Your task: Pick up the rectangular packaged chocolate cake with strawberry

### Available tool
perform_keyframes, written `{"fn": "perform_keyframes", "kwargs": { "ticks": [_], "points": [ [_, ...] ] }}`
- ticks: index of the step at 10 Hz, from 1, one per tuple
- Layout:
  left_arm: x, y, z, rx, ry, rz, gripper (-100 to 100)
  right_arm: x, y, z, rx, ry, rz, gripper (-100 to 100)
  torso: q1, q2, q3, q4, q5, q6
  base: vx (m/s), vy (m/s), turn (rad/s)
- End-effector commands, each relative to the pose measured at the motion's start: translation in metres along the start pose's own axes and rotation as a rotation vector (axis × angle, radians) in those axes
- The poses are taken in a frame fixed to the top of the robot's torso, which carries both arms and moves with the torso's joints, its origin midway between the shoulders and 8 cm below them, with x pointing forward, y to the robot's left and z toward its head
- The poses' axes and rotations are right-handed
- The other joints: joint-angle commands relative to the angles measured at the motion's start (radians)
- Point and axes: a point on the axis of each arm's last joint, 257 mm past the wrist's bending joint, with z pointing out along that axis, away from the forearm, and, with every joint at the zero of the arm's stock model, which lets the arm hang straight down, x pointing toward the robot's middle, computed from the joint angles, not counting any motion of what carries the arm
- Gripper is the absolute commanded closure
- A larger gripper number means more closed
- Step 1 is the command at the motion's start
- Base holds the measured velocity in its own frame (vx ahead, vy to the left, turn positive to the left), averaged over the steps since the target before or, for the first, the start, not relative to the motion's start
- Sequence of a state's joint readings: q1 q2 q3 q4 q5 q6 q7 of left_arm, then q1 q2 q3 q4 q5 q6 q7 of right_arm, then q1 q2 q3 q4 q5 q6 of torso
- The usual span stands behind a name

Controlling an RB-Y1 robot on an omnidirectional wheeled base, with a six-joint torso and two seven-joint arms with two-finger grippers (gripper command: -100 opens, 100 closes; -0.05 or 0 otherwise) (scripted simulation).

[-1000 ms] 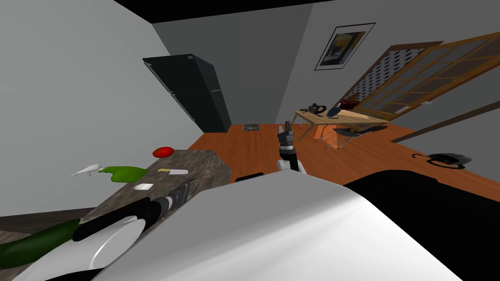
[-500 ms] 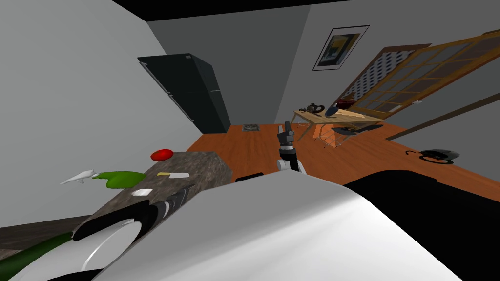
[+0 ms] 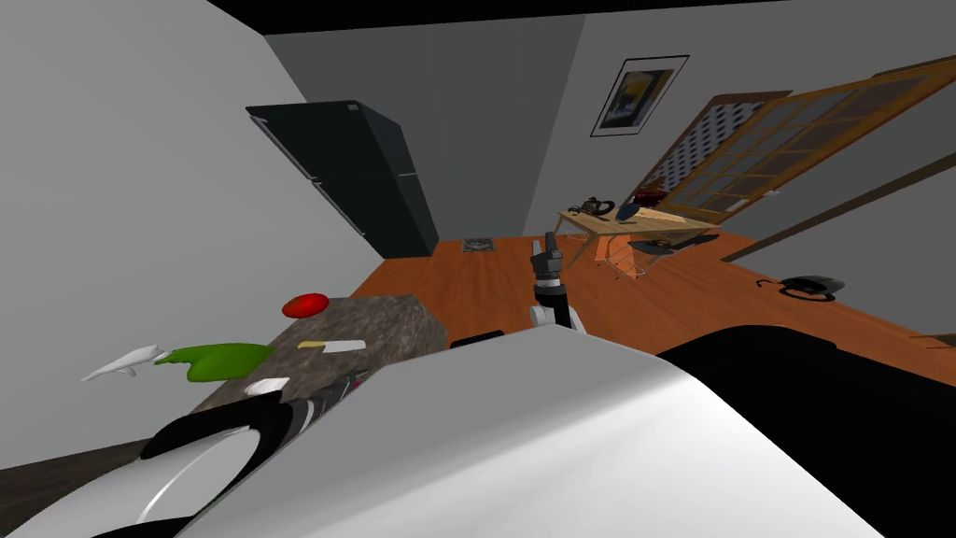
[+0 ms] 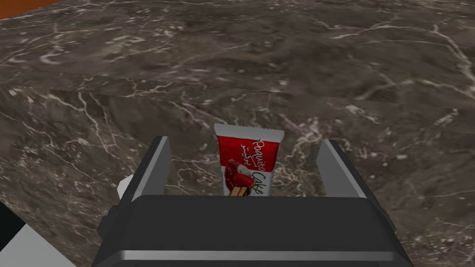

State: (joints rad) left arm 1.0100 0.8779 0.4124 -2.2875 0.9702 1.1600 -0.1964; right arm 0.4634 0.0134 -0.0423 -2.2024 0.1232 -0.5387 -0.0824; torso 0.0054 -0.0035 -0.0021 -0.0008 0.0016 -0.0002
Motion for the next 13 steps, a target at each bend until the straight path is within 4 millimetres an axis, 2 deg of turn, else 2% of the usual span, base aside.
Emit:
{"fn": "perform_keyframes", "kwargs": {
  "ticks": [1, 5, 6, 7, 8, 11, 12, 13],
  "points": [
    [0.002, 0.016, -0.002, -0.060, 0.015, 0.002, -100, 0.000, 0.000, 0.000, 0.000, 0.000, 0.000, 0, 0.000, 0.000, 0.000, 0.000, 0.000, 0.000, 0.070, 0.089, -0.090],
    [0.008, 0.051, -0.005, -0.185, 0.056, 0.003, -100, 0.000, 0.000, 0.000, 0.000, 0.000, 0.000, 0, 0.000, -0.001, -0.001, 0.000, 0.000, 0.000, 0.071, 0.094, -0.084],
    [0.007, 0.044, -0.004, -0.162, 0.048, 0.003, -100, 0.000, 0.000, 0.000, 0.000, 0.000, 0.000, 0, -0.001, -0.001, -0.001, 0.000, 0.000, 0.000, 0.029, 0.033, -0.019],
    [0.008, 0.046, -0.005, -0.168, 0.049, 0.003, 0, 0.000, 0.000, 0.000, 0.000, 0.000, 0.000, 0, -0.004, 0.000, 0.000, 0.000, -0.001, 0.000, 0.005, 0.007, 0.002],
    [0.005, 0.049, 0.005, -0.166, 0.047, -0.009, -100, 0.000, 0.000, 0.000, 0.000, 0.000, 0.000, 0, -0.005, 0.002, 0.001, 0.000, -0.001, 0.000, -0.009, -0.003, -0.092],
    [0.003, 0.056, 0.019, -0.165, 0.045, -0.025, -100, 0.000, 0.000, 0.000, 0.000, 0.000, 0.000, 0, -0.007, 0.004, 0.003, 0.001, -0.002, 0.000, -0.022, -0.015, -0.063],
    [0.004, 0.055, 0.016, -0.166, 0.046, -0.022, -100, 0.000, 0.000, 0.000, 0.000, 0.000, 0.000, 0, -0.008, 0.005, 0.003, 0.001, -0.001, 0.000, -0.011, -0.006, -0.012],
    [0.003, 0.055, 0.017, -0.165, 0.044, -0.021, 100, 0.000, 0.000, 0.000, 0.000, 0.000, 0.000, 0, -0.006, 0.004, 0.002, 0.001, 0.000, 0.000, 0.000, 0.000, 0.000]
  ]
}}
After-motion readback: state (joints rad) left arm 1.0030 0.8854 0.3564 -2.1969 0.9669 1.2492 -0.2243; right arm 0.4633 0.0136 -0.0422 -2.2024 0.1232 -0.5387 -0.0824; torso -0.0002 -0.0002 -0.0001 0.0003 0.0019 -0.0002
